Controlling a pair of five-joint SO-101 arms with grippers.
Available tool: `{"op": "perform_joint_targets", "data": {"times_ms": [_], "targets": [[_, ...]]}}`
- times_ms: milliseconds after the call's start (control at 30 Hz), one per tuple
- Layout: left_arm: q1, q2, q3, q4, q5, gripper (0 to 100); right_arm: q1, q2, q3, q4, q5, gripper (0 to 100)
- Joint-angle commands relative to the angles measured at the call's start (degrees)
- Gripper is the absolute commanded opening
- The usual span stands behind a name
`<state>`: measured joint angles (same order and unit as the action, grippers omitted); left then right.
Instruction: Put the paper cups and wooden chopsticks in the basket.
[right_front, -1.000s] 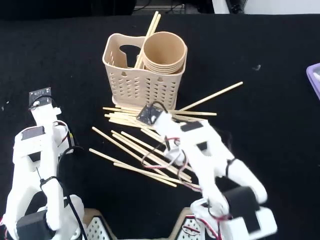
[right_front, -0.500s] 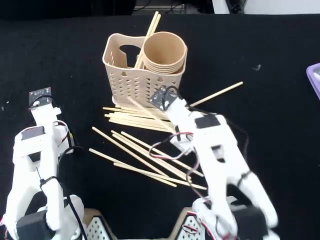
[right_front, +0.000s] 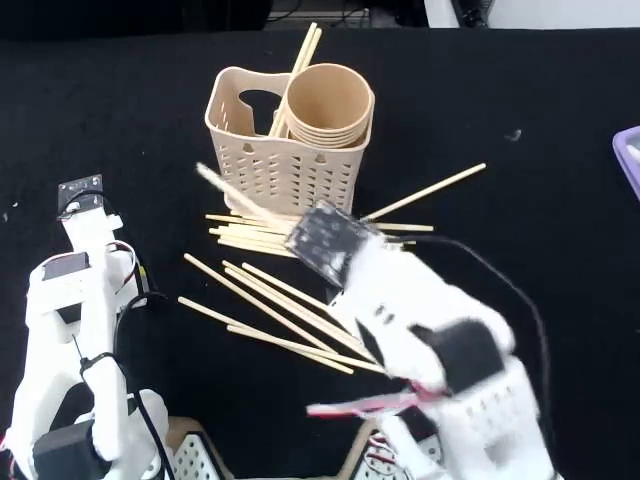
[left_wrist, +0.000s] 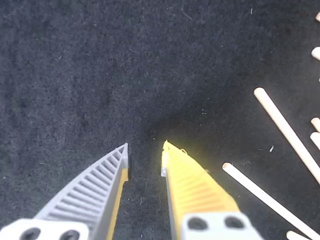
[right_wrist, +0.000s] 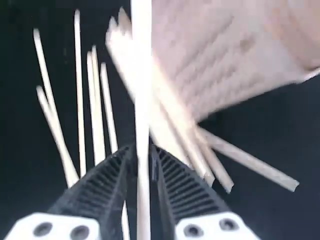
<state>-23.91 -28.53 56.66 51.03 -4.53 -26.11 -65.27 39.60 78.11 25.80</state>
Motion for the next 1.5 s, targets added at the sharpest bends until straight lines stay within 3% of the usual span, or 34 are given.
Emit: {"op": "perform_joint_targets", "data": {"times_ms": [0,133,367,500,600,1000,1300,1467], "targets": [[-0.40,0.09,-0.13,-0.79,-0.44,12,-1.49,-3.03,-7.52,-5.45,-6.42,1.1],[-0.31,0.09,0.22,-0.88,-0.44,12,-1.67,-2.95,-8.66,-20.57,-14.86,1.1],[-0.31,0.09,0.22,-0.88,-0.44,12,-1.67,-1.45,1.89,-58.46,-28.84,1.1],[-0.13,0.09,0.22,-0.88,-0.44,12,-1.67,6.02,5.49,-75.96,-29.98,1.1],[-0.04,0.09,0.22,-0.88,-0.44,12,-1.58,14.81,4.88,-82.73,-29.98,1.1],[-0.04,0.09,0.31,-0.88,-0.44,12,-1.23,43.56,-16.13,-85.19,-29.98,1.1],[-0.04,0.09,0.31,-0.88,-0.44,12,0.35,55.16,-17.10,-82.20,-29.89,1.7],[0.04,0.09,0.31,-0.88,-0.44,12,0.53,57.36,-20.09,-72.62,-29.98,17.5]]}}
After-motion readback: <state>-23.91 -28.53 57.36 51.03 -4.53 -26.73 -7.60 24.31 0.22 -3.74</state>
